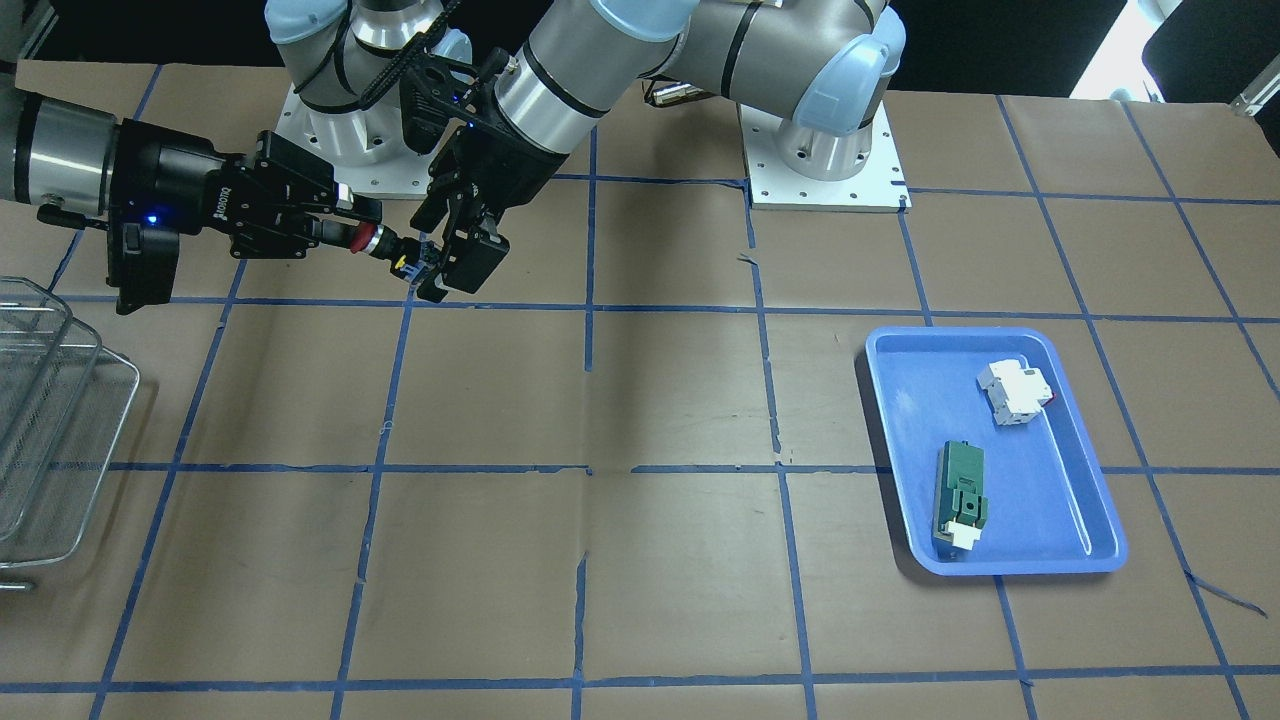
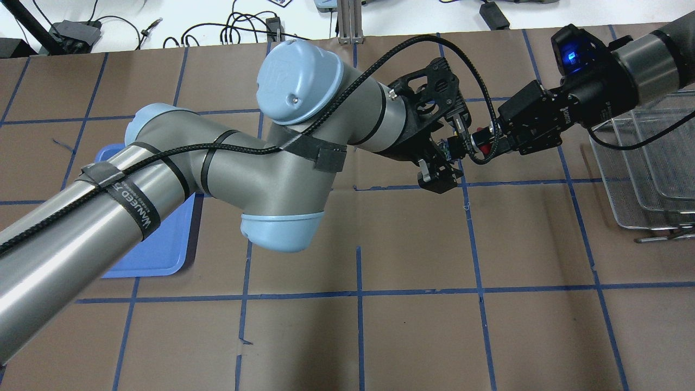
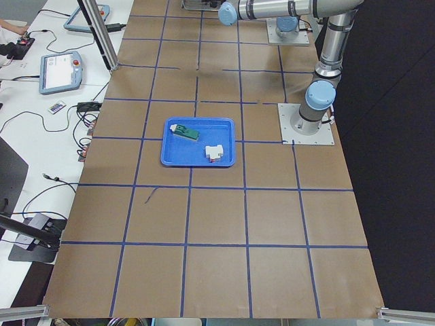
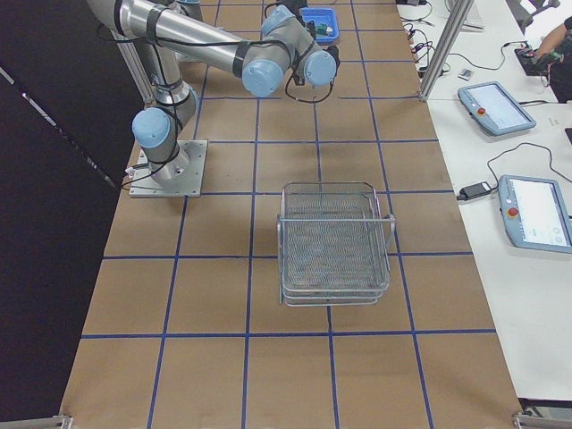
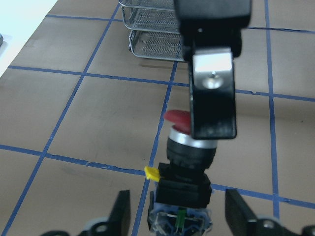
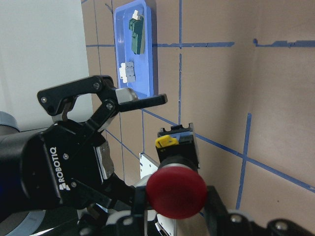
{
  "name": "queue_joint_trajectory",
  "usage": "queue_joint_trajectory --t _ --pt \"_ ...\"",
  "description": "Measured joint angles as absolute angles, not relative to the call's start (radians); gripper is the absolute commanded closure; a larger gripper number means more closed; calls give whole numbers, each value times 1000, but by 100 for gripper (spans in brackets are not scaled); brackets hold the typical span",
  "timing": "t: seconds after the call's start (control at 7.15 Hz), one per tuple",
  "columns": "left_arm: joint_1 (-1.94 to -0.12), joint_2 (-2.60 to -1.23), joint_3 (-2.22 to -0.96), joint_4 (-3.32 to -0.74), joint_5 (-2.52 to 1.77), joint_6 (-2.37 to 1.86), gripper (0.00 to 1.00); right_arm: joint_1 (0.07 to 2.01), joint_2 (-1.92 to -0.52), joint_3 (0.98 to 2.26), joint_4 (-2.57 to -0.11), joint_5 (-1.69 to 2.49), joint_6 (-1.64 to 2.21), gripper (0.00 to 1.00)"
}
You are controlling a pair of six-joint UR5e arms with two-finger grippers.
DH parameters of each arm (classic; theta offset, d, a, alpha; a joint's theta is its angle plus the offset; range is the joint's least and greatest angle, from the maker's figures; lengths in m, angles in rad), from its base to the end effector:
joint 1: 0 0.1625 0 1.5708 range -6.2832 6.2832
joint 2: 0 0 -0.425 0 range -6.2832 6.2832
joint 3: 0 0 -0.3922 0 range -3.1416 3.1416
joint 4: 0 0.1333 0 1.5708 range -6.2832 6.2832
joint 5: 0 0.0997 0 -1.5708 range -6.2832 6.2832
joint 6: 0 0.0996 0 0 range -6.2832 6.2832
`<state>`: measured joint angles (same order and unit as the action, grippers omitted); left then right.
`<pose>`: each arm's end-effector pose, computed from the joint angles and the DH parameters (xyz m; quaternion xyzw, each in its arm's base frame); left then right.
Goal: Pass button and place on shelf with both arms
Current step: 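Open the left gripper and pull back while the right gripper holds the button, then lower the button into the wire shelf with the right gripper while the left arm retracts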
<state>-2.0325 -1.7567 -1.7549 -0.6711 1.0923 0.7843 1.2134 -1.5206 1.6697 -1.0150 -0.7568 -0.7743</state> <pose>-0.4165 -0.4349 0.4124 -0.5975 -0.7253 0.2877 0.1849 0.0385 -0.4849 0.4120 -0.0447 0.8715 0.0684 0.4836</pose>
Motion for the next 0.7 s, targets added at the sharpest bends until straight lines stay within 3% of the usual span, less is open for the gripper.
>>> queue_joint_trajectory --t 0.28,0.7 --pt "-1977 -1734 -1755 -700 1103 782 0 1205 -1532 1637 -1051 -839 -767 100" --pt "-1734 -1663 -1735 -985 1179 773 0 1137 -1543 1539 -1236 -1192 -729 100"
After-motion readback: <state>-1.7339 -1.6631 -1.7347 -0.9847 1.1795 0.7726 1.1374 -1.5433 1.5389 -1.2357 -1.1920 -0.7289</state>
